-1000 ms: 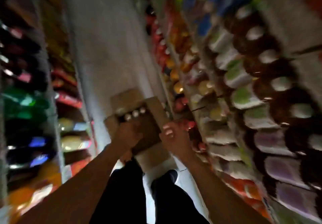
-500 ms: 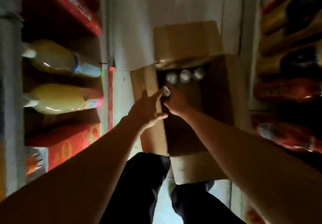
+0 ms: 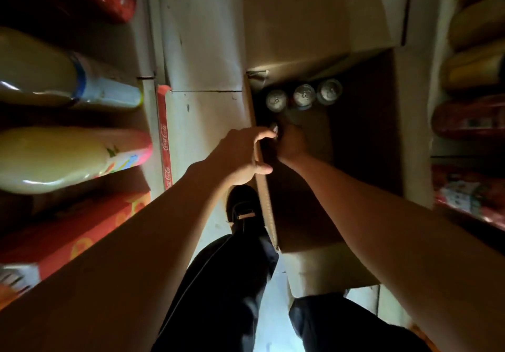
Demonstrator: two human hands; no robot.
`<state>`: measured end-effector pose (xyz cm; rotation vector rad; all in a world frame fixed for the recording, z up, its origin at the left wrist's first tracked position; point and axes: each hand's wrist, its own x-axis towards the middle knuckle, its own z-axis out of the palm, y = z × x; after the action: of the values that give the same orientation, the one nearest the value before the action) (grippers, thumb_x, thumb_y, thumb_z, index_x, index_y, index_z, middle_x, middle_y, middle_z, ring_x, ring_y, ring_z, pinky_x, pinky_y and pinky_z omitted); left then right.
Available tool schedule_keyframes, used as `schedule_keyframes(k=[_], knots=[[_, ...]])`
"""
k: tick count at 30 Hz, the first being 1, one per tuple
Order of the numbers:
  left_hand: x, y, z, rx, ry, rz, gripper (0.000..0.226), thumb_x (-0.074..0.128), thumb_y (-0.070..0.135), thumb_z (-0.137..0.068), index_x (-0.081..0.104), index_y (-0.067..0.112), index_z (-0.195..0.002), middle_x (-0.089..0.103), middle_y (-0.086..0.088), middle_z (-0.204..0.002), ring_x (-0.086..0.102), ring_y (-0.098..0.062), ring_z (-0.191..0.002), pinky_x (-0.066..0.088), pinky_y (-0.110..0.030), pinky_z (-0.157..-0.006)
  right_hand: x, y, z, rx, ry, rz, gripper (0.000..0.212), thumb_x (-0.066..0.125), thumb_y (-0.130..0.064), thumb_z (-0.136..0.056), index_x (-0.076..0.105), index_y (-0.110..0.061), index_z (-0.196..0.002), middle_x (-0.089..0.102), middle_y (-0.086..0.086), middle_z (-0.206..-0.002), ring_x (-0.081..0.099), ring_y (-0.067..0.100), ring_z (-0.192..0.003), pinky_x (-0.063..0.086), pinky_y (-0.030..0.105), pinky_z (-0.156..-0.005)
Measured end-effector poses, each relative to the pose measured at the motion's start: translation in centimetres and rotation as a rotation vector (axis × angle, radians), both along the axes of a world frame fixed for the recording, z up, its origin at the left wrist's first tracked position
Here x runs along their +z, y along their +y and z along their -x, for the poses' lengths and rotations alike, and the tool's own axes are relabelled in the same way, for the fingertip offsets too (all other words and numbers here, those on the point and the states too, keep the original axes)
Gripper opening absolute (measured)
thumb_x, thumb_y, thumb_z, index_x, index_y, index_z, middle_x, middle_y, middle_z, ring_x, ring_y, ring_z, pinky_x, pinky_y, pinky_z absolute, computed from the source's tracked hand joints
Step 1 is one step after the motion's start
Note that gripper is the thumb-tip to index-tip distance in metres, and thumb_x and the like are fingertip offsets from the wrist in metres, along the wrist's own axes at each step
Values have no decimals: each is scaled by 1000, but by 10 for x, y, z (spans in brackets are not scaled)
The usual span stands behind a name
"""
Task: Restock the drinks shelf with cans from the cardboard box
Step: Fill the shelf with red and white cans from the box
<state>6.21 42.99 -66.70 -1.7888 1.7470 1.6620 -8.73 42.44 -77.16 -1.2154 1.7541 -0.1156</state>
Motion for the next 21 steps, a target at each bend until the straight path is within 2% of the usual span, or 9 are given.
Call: schedule_keyframes(k=[2,3,5,8,10,13,17,19,21], knots=[[8,1,7,-43,-134,27,79,82,28,-76,41,35,-143,61,-10,-130,61,-26,-113,47,-29,-94,34,8,17,-145,-34,-26,45,74,-15,-78,61,-13,-121,68,10,-114,64,27,-107,48,28,-92],[17,0,14,-68,-199,27,85,82,32,-76,34,32,-146,57,-12,-134,58,-30,-119,46,-33,-97,61,12,29,-227,-75,-73,47,78,-14,-74,62,-17,-117,68,7,-111,65,27,-105,54,36,-90],[49,-3,30,-84,-235,4,106,86,37,-69,19,27,-151,47,-18,-142,50,-36,-127,43,-38,-101,127,17,52,-420,-179,-109,43,79,-13,-75,62,-25,-112,64,-1,-109,66,27,-102,61,45,-73],[119,-12,63,-130,-84,83,131,93,38,-54,10,19,-154,25,-18,-152,36,-33,-137,37,-36,-108,237,21,89,-526,-318,-55,30,79,-15,-79,63,-28,-99,64,-12,-98,69,13,-82,62,42,-58],[175,-20,86,-191,30,175,132,95,43,-46,19,19,-153,26,-11,-152,32,-27,-139,32,-33,-113,317,20,109,-542,-362,-8,24,80,-17,-79,63,-31,-89,64,-16,-87,68,9,-72,62,43,-57],[300,-28,132,-341,198,306,116,94,48,-42,41,21,-141,47,-2,-139,49,-20,-125,41,-31,-104,461,27,150,-584,-322,81,20,79,-22,-79,67,-25,-94,68,-1,-88,68,13,-62,57,37,-46],[460,-30,179,-377,321,507,69,94,31,-50,62,25,-112,69,9,-100,64,-4,-88,46,-12,-74,629,51,190,-591,-231,267,25,76,-43,-78,68,-29,-97,69,3,-80,64,17,-51,54,31,-44],[519,-23,200,-358,393,509,62,93,26,-51,61,27,-105,68,13,-92,64,-1,-81,45,-9,-71,692,70,205,-556,-224,335,23,73,-49,-79,65,-36,-97,70,0,-80,67,18,-55,53,28,-46],[587,-7,225,-352,492,499,64,92,20,-52,60,25,-107,70,12,-94,66,-2,-84,50,-17,-76,761,99,226,-551,-292,477,39,76,-43,-74,63,-30,-108,71,0,-89,67,15,-67,52,27,-54]])
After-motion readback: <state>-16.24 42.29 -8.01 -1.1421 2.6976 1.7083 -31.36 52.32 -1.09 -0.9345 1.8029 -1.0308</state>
